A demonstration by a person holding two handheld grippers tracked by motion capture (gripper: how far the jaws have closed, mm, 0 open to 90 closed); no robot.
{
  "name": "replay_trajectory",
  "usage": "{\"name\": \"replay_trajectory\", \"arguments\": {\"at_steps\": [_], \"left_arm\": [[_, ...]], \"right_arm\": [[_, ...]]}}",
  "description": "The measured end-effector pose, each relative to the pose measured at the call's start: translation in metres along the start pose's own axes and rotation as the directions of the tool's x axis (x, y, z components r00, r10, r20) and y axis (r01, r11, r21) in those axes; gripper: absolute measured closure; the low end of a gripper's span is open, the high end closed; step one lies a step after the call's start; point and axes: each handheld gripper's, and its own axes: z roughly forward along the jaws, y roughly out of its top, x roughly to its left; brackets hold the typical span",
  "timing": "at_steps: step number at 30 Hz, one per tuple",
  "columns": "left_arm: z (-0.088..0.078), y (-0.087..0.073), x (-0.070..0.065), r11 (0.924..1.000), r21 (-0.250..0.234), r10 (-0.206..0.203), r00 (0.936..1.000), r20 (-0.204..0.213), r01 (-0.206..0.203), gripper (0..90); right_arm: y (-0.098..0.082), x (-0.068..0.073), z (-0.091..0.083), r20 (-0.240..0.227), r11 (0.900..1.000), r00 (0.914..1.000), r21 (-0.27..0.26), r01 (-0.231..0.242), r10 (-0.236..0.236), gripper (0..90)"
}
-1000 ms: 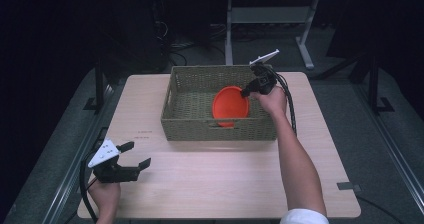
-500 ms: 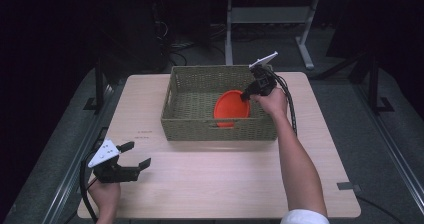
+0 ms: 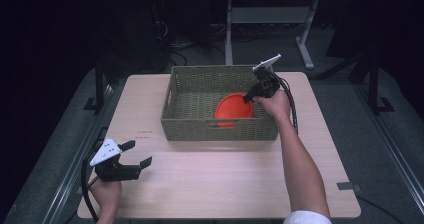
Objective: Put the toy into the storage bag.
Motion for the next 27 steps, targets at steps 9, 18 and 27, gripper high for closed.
{"name": "replay_trajectory", "arguments": {"at_steps": [9,18,27], "left_arm": [[-0.001,0.0,-0.002,1.0,0.0,0.002,1.0,0.003,-0.002,12.6],[-0.003,-0.001,-0.002,1.0,0.0,0.002,1.0,0.0,-0.002,12.7],[-0.004,-0.001,-0.002,1.0,-0.001,0.001,1.0,0.002,-0.001,12.6]], "right_arm": [[-0.001,0.007,-0.008,-0.037,0.999,0.999,-0.033,0.022,-0.023,61.8],[-0.006,0.009,-0.02,-0.078,0.996,0.996,-0.077,0.036,-0.042,56.0],[-0.008,0.012,-0.027,-0.117,0.994,0.9915,-0.099,0.045,-0.057,44.1]]}}
